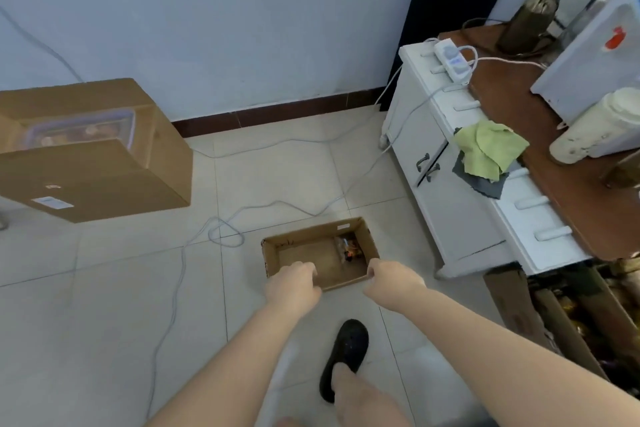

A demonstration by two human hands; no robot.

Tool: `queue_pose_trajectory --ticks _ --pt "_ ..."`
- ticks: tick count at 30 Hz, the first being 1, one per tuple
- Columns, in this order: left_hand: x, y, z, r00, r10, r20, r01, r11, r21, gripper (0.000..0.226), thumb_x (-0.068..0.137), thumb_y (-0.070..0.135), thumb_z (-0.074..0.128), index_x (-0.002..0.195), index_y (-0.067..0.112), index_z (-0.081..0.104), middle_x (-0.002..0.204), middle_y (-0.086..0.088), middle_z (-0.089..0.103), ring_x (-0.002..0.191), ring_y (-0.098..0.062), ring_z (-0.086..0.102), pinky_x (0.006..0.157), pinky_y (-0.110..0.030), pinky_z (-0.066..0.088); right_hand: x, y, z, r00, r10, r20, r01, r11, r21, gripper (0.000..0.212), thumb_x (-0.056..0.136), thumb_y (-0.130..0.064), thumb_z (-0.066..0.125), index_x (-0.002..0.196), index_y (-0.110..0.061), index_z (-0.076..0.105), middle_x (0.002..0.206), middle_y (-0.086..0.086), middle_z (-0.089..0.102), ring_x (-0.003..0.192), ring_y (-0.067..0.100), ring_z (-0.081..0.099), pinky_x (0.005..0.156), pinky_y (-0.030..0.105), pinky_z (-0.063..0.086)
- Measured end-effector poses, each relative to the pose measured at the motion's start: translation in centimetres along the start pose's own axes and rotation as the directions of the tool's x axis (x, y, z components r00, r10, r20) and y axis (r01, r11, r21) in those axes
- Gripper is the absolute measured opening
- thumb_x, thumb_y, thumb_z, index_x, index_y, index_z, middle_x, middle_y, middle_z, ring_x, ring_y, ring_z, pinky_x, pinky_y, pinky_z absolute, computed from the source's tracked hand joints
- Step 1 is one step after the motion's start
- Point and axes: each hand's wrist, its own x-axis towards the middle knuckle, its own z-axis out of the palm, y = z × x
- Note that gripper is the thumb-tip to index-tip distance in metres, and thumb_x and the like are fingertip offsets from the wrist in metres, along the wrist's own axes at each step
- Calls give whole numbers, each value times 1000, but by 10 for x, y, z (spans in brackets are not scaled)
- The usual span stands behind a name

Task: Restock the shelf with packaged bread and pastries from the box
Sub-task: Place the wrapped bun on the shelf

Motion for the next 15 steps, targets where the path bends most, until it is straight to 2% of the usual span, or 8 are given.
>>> queue_pose_trajectory --ticks 3,7,11,15 --pt "71 -3 6 997 -59 40 62 994 -88 32 89 22 48 120 21 56 126 -2 56 114 -23 54 86 -31 45 78 12 -11 997 45 60 -49 997 67 35 93 -28 46 125 -13 49 118 5 57 104 22 55 87 34 48" --pt "152 -16 32 983 -118 139 141 976 -165 32 90 20 45 121 21 55 124 0 57 112 -22 55 87 -31 47 169 23 -3 989 83 119 -99 986 132 37 92 -26 47 125 -10 49 113 7 56 99 22 52 83 31 45" --pt "247 -37 84 964 -146 221 202 944 -259 39 93 22 44 132 19 48 133 -2 53 117 -21 52 92 -31 45 270 29 33 977 132 167 -164 968 192 49 95 -27 45 139 -8 37 131 11 51 114 25 51 84 29 41" --pt "349 -54 160 937 -143 320 247 917 -313 52 94 26 44 144 12 36 146 -7 41 129 -23 45 99 -30 40 382 43 104 958 188 219 -245 930 272 54 92 -27 49 140 -5 35 121 12 55 99 24 52 76 29 41"
